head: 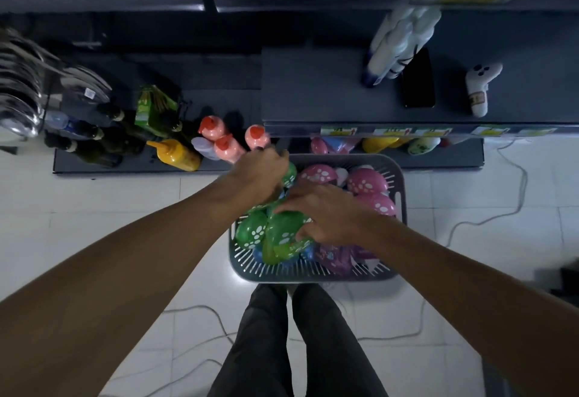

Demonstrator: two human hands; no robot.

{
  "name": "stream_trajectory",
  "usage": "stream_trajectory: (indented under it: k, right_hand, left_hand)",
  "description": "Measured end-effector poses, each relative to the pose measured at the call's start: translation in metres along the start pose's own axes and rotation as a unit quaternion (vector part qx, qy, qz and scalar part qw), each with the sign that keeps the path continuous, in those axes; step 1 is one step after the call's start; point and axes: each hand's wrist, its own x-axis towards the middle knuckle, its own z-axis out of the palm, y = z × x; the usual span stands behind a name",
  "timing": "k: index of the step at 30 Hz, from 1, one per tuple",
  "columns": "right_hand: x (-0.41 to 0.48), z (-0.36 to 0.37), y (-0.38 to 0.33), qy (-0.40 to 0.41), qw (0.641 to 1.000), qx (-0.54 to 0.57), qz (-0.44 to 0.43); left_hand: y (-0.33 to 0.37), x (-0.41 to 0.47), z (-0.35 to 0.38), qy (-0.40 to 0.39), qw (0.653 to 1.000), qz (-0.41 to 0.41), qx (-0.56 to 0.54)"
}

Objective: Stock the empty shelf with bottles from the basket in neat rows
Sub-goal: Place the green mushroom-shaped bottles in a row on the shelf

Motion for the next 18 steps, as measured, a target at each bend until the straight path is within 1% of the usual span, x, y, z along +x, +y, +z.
stream_trajectory:
  k: [3,7,11,18]
  right_hand:
    - [-0.010,-0.039,-0.019,0.045,0.999,-0.021,-0.016]
    - [-0.036,-0.098,-0.047,0.113,0.989,-0.090,-0.043]
    - [-0.073,-0.157,-0.078,0.146,0.979,-0.131,-0.061]
    - [-0.136,-0.236,-0.128,0.247,0.955,-0.149,-0.064]
  left_hand:
    - [-0.008,-0.019,-0.041,0.017,0.999,-0.026,-0.031]
    - [-0.015,-0.055,-0.112,0.071,0.996,-0.030,-0.053]
    - [-0.015,-0.095,-0.190,0.126,0.991,0.006,-0.054]
    - [-0.004,-0.148,-0.307,0.218,0.972,0.083,-0.039]
